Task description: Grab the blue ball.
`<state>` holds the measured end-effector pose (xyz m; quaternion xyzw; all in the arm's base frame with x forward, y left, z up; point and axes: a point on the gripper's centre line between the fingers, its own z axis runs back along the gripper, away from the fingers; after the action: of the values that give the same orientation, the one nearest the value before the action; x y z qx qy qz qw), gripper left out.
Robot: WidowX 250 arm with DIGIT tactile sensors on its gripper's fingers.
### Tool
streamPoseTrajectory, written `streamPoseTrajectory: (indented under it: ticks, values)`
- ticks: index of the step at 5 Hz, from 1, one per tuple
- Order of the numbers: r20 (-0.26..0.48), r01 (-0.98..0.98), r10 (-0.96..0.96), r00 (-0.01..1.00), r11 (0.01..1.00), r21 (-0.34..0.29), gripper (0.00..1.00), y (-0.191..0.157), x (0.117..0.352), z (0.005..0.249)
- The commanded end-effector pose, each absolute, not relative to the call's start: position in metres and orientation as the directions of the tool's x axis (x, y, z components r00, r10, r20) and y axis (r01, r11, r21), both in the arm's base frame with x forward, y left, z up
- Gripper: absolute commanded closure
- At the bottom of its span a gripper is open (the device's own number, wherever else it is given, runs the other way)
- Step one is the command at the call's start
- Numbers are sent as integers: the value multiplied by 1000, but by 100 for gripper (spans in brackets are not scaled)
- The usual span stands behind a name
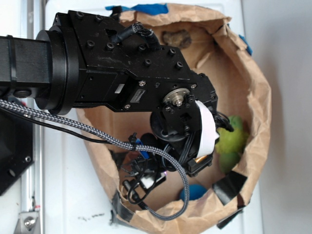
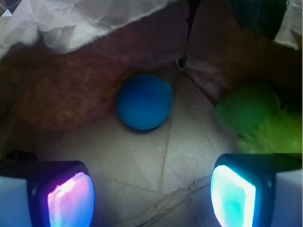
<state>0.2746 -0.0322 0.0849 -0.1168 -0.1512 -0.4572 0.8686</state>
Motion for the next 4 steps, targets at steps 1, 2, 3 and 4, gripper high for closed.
streamPoseTrajectory:
  ticks: [1, 2, 3, 4]
  values:
    - [352, 921, -866, 356, 389, 24, 0, -45, 279, 91]
    - [371, 938, -876, 309, 345, 32, 0, -46, 282, 96]
    - [361, 950, -887, 287, 313, 16, 0, -46, 287, 86]
    - [356, 961, -898, 260, 275, -8, 0, -52, 290, 68]
